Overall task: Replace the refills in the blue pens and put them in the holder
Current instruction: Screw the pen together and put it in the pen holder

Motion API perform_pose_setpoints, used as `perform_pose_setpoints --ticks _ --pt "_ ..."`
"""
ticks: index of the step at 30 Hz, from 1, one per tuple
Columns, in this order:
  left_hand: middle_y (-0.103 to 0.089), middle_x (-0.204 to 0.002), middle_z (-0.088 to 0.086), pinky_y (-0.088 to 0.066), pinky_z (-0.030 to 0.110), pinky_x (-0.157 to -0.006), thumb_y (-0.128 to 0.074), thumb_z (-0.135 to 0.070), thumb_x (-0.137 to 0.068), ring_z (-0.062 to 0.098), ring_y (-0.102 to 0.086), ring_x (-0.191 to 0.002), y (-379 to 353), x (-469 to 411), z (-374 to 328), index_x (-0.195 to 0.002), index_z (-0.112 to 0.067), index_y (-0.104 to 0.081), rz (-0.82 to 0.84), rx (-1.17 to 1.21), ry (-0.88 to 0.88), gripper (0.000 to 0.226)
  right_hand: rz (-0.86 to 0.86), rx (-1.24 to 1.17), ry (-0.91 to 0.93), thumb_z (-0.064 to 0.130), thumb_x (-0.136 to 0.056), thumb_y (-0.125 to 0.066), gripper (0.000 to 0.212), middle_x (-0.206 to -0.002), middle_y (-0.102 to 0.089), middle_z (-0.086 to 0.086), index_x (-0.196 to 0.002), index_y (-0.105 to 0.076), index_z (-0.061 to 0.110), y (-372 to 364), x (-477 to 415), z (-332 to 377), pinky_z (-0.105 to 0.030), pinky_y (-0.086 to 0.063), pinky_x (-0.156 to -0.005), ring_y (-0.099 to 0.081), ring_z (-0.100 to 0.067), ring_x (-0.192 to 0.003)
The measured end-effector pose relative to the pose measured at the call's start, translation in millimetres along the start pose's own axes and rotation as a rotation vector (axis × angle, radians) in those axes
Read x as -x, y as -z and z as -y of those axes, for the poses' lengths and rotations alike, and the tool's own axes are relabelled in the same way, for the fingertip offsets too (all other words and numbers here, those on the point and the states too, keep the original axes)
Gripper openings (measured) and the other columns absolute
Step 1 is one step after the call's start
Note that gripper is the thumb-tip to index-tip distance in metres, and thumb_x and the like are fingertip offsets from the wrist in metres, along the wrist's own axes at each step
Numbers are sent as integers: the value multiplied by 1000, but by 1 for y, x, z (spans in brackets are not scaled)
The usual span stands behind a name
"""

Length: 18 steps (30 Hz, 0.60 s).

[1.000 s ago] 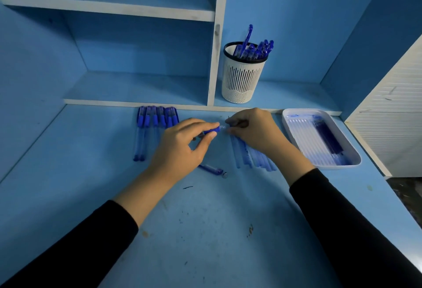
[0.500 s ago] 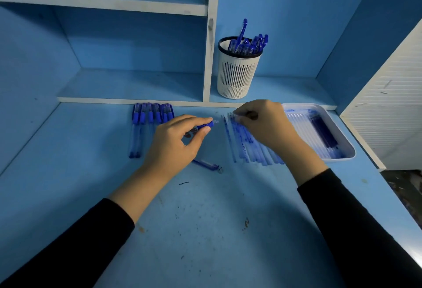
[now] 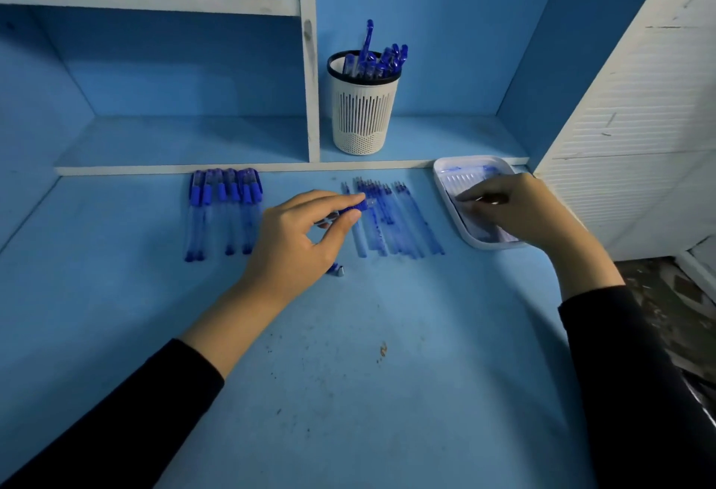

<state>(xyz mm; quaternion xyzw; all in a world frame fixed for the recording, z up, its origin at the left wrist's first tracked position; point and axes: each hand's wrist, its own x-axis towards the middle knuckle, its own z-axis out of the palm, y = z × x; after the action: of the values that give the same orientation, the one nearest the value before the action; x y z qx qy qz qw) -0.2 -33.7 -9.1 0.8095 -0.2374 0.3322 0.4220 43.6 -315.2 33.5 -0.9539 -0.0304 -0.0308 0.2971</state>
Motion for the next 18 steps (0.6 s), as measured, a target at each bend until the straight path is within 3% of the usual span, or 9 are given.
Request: perform_pose_setpoints --ticks 5,9,14,18 --pt "-67 -95 -11 -54 22 -65 -71 -12 -88 -3 -60 -78 -9 4 -10 -105 -9 -76 14 26 -11 18 55 -29 5 16 -85 -71 12 -71 -62 19 -96 -74 20 -5 -3 -1 1 -34 -55 -52 16 -55" --pt "-69 -96 -9 -55 25 -65 -70 -13 -90 1 -63 -80 -9 7 -7 -106 -9 -75 34 6 -14 18 76 -40 6 15 -83 -70 17 -84 -68 6 -94 -71 27 -6 -6 -5 2 -35 -56 -57 6 -63" --pt "-70 -94 -6 -54 26 -70 -71 -11 -88 4 -63 -79 -8 11 -4 -106 -8 -75 42 -34 -30 18 85 -59 -20 10 -86 -66 18 -69 -64 16 -93 -73 25 -3 -5 -8 1 -34 -53 -53 14 -53" --pt "-67 -94 -9 -54 26 -67 -71 -12 -88 -7 -58 -81 -8 12 -5 -106 -8 -75 54 -21 -24 19 58 -72 -20 7 -85 -65 19 -79 -67 11 -91 -71 24 -1 -6 -11 2 -35 -59 -58 7 -67"
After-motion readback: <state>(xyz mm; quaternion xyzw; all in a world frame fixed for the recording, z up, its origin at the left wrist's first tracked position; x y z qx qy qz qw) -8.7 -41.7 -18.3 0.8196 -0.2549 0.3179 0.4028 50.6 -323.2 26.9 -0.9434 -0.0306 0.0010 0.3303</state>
